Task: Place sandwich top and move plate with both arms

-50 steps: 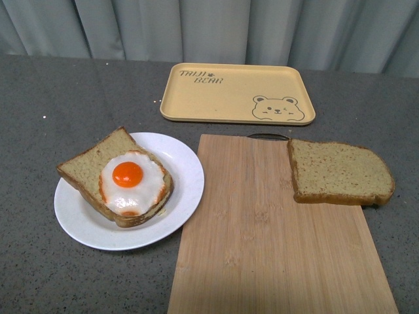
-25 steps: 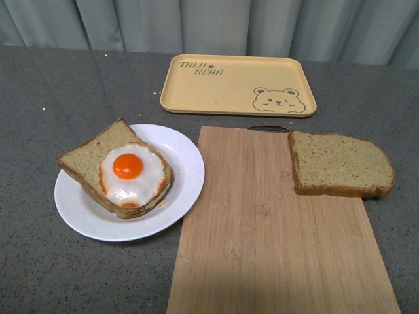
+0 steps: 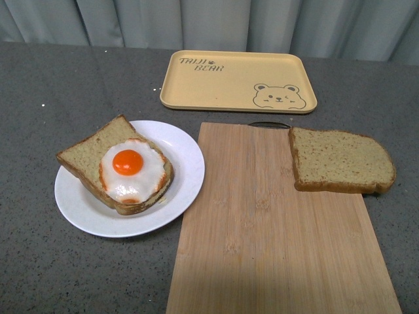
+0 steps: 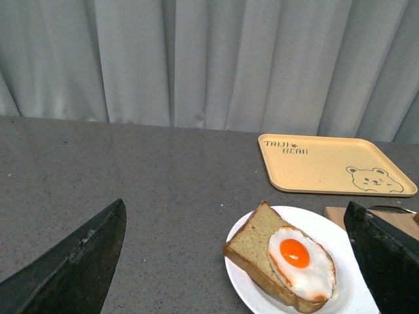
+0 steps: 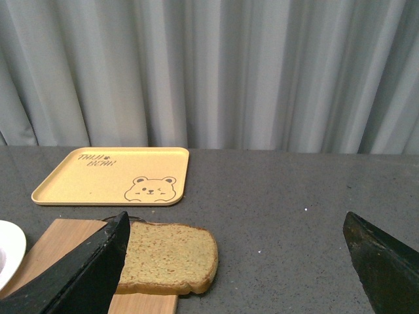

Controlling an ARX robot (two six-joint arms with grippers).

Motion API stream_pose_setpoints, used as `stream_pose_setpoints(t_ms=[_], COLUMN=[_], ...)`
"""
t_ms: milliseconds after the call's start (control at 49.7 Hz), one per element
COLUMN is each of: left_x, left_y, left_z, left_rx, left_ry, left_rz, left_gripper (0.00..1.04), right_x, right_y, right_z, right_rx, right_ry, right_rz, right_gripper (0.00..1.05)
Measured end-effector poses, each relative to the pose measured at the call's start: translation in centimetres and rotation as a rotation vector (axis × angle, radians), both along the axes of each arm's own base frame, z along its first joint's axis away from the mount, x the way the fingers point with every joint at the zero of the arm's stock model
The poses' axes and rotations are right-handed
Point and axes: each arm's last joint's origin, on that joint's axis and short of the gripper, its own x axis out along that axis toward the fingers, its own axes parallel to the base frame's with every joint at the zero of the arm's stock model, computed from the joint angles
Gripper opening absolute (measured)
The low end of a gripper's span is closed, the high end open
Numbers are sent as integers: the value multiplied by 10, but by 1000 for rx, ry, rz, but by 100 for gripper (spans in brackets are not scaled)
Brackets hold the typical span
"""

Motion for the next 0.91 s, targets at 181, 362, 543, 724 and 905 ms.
stream_pose_setpoints(t_ms=[181, 362, 543, 724, 905], left_x=[0, 0, 0, 0, 0], left_y=[0, 0, 0, 0, 0], left_z=[0, 0, 0, 0, 0], left_rx=[0, 0, 0, 0, 0], left_ry=[0, 0, 0, 0, 0], left_rz=[0, 0, -2, -1, -2], left_gripper=[98, 98, 98, 98, 98], right_x=[1, 14, 46, 90, 130], right_y=[0, -3, -8, -16, -32], right_z=[1, 0, -8, -11, -26], right_rx=[-30, -286, -288, -156, 30], right_ry=[-8, 81, 245, 392, 571], right_rz=[-41, -359, -198, -57, 44], right_gripper=[95, 95, 95, 95, 95])
